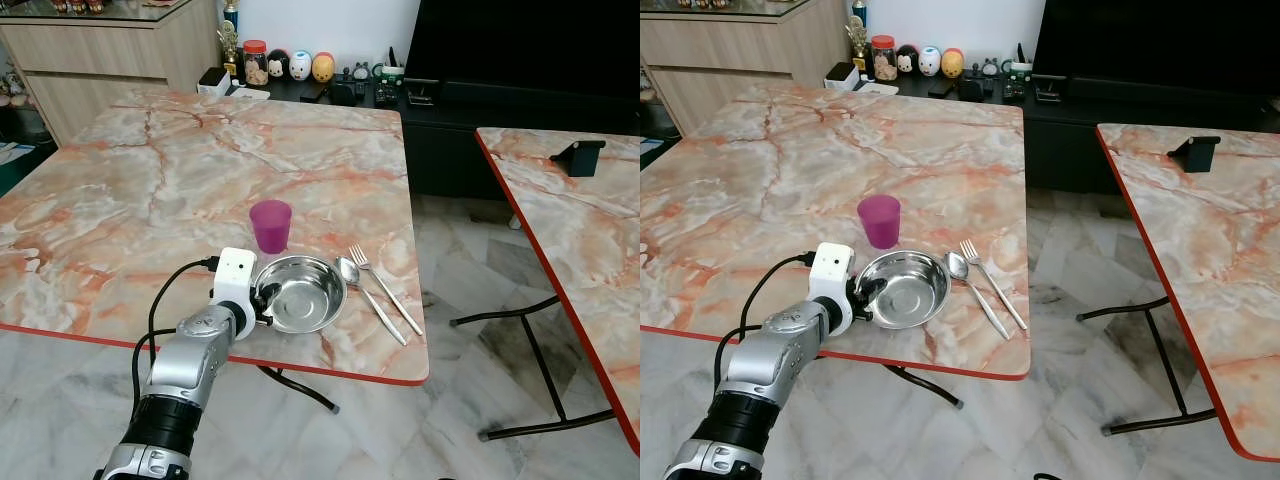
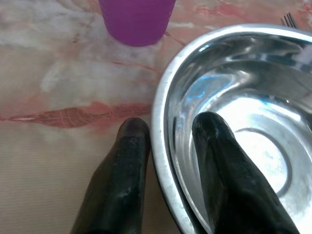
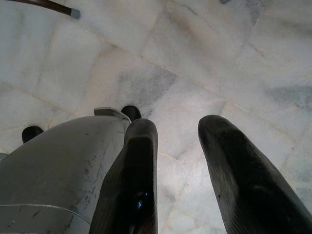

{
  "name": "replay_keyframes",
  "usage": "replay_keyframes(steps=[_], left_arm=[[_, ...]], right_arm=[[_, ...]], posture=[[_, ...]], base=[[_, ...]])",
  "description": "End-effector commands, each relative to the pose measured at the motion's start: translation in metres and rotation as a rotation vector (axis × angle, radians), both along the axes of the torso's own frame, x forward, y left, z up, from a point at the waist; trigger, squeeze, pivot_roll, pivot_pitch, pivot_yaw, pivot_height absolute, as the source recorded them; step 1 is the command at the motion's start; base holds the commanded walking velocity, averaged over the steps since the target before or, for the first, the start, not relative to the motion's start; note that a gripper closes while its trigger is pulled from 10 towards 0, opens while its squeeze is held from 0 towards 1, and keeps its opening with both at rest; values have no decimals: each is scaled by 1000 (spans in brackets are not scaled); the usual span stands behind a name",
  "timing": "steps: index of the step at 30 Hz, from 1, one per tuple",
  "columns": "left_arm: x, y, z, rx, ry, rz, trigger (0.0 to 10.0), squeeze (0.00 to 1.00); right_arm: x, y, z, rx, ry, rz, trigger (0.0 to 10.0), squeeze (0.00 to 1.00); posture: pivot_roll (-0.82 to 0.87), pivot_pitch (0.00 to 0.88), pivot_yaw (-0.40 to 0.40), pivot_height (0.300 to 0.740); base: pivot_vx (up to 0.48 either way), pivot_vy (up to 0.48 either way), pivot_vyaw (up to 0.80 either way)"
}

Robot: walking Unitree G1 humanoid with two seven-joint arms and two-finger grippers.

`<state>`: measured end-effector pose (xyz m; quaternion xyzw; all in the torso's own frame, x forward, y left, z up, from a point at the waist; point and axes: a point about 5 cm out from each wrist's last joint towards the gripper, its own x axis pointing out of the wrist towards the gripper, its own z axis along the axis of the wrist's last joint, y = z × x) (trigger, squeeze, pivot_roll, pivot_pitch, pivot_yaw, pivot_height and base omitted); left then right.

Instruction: Setting the table

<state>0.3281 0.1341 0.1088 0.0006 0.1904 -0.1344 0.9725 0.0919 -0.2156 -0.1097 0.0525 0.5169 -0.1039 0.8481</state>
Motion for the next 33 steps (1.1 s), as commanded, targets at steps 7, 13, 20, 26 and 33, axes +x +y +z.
replay_keyframes(steps=[7,13,20,26,33], left_arm=[[2,-1,6,-11,-29,7,0,0],[-1,0,5,-29,-43,13,0,0],[-10,-1,8,-112,-115,-15,0,0],[-17,-5,20,-388,-188,-18,10000,0],[-21,-14,44,-528,-316,-37,10000,0]], right_arm=[[-1,-3,0,-3,9,1,10000,0],[-2,-3,0,-4,13,1,10000,0],[-7,-2,-1,-5,30,15,10000,0],[-7,-3,-1,-8,27,4,10000,0],[-6,-6,0,-13,25,3,10000,0]], posture=[[138,0,-64,728],[137,0,-64,728],[145,0,-56,728],[144,0,-69,728],[158,0,-89,728]], base=[[0,0,0],[0,0,0],[0,0,0],[0,0,0],[0,0,0]])
